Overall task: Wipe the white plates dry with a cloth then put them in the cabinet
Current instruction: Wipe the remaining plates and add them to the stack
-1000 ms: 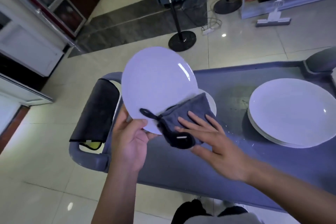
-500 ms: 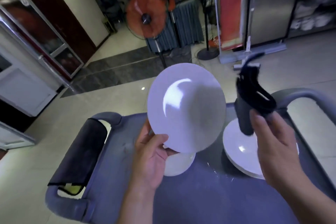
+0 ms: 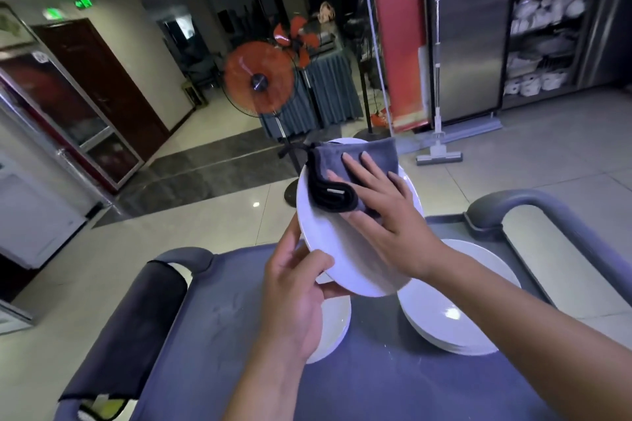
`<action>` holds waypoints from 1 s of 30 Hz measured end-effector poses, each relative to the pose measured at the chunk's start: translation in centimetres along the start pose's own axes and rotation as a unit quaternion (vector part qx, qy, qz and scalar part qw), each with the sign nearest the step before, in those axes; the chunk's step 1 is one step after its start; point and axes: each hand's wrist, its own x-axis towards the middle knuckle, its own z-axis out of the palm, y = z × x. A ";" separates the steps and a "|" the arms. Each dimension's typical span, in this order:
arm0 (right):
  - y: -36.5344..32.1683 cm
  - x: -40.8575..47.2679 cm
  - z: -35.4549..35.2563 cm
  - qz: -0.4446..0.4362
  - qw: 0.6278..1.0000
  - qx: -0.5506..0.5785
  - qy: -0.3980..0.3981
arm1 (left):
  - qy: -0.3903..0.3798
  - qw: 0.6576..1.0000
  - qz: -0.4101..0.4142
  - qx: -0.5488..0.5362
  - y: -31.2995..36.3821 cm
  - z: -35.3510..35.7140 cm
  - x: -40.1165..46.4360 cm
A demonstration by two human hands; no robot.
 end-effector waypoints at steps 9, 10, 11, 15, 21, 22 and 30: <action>1.8 -1.6 -1.5 0.105 0.989 -0.030 0.098 | 0.004 0.999 0.021 -0.048 0.9 0.1 -0.1; 1.5 -2.4 -0.9 0.122 0.987 -0.021 0.104 | 0.008 0.998 0.023 -0.054 0.9 0.1 -0.1; 1.2 -3.4 -0.3 0.139 0.984 -0.009 0.109 | 0.011 0.998 0.024 -0.058 0.9 0.1 0.0; -1.1 -7.0 2.6 0.168 0.978 0.067 0.104 | 0.026 0.998 0.032 -0.055 0.4 -0.5 0.6; -3.7 -10.2 2.7 0.284 0.907 0.311 0.002 | 0.052 0.999 0.014 0.009 -2.2 -2.2 1.8; -3.3 -10.5 2.6 0.340 0.872 0.353 0.018 | 0.058 0.998 0.003 0.018 -2.7 -2.6 1.7; -1.5 -8.2 0.0 0.450 0.758 0.425 0.208 | 0.056 0.998 -0.037 0.021 -3.6 -3.7 0.1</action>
